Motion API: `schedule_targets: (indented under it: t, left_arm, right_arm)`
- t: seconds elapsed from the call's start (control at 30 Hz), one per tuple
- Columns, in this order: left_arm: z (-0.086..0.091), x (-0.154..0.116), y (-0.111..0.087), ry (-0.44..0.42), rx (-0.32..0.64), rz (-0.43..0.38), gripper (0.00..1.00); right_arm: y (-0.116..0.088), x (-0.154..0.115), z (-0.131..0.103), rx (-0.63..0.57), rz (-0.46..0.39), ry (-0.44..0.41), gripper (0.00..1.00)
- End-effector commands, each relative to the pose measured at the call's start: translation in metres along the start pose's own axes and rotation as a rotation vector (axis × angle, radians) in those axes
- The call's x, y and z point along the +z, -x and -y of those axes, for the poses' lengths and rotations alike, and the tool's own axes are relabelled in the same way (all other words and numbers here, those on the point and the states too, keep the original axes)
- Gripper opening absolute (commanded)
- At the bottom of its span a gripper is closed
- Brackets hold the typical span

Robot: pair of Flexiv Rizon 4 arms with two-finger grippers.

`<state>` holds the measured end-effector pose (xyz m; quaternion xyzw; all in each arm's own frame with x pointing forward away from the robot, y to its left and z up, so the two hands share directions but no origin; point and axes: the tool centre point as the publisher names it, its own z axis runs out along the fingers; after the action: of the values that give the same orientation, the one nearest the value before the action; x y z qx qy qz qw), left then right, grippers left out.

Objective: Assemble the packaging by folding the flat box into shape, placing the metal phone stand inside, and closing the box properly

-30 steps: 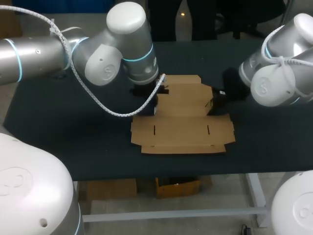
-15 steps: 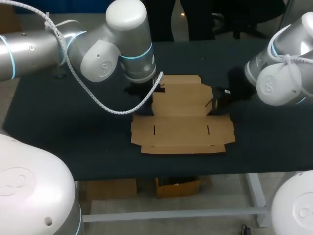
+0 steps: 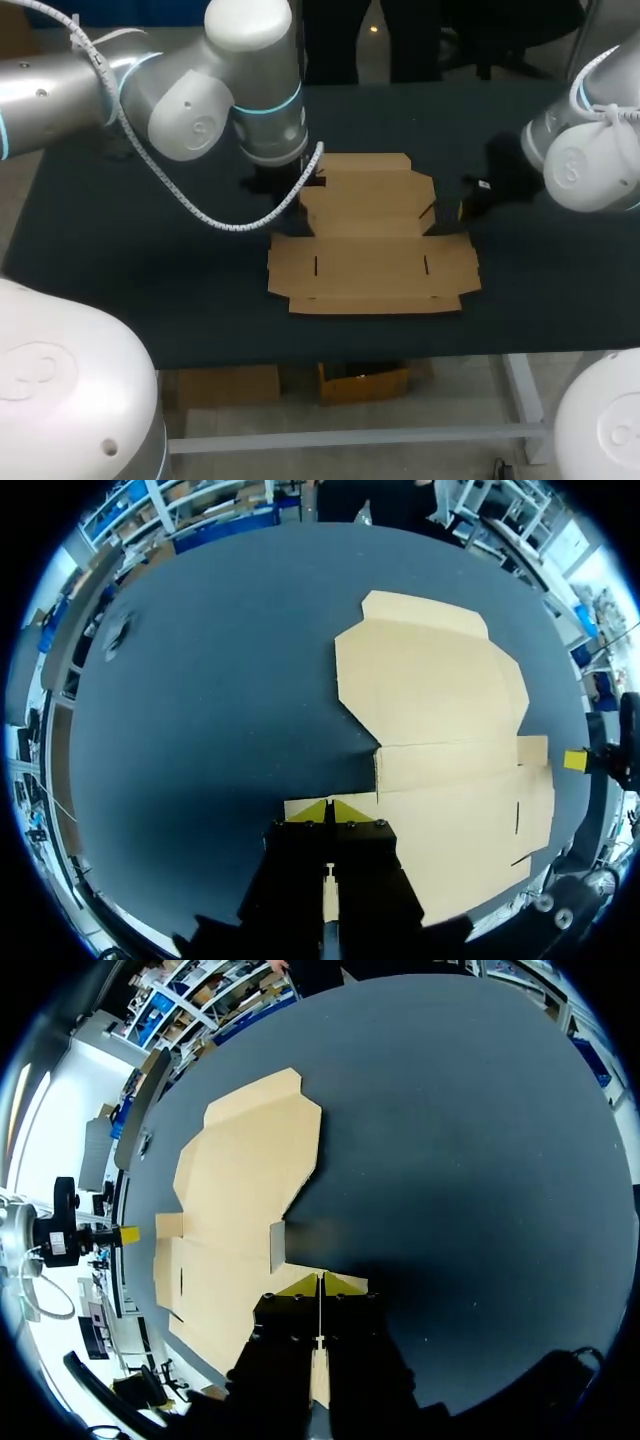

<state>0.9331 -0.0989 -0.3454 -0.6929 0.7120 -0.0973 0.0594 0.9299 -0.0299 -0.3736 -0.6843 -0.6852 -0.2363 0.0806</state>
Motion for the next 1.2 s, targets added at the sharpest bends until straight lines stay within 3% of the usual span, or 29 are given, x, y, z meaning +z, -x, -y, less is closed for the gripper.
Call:
schedule_targets:
  t: [0.03,0.7,1.2]
  left_arm:
    - [-0.008,-0.014,0.009,-0.004,-0.009,-0.002,0.0]
    - [-0.053,-0.043,0.024,0.019,-0.026,-0.109,0.0]
    - [-0.083,-0.048,0.031,0.047,-0.038,-0.159,0.0]
  right_arm:
    - [0.007,-0.015,0.006,0.005,-0.018,-0.004,0.0]
    - [0.026,-0.044,0.035,0.041,-0.013,-0.017,0.0]
    - [0.032,-0.054,0.067,0.066,-0.031,-0.045,0.0]
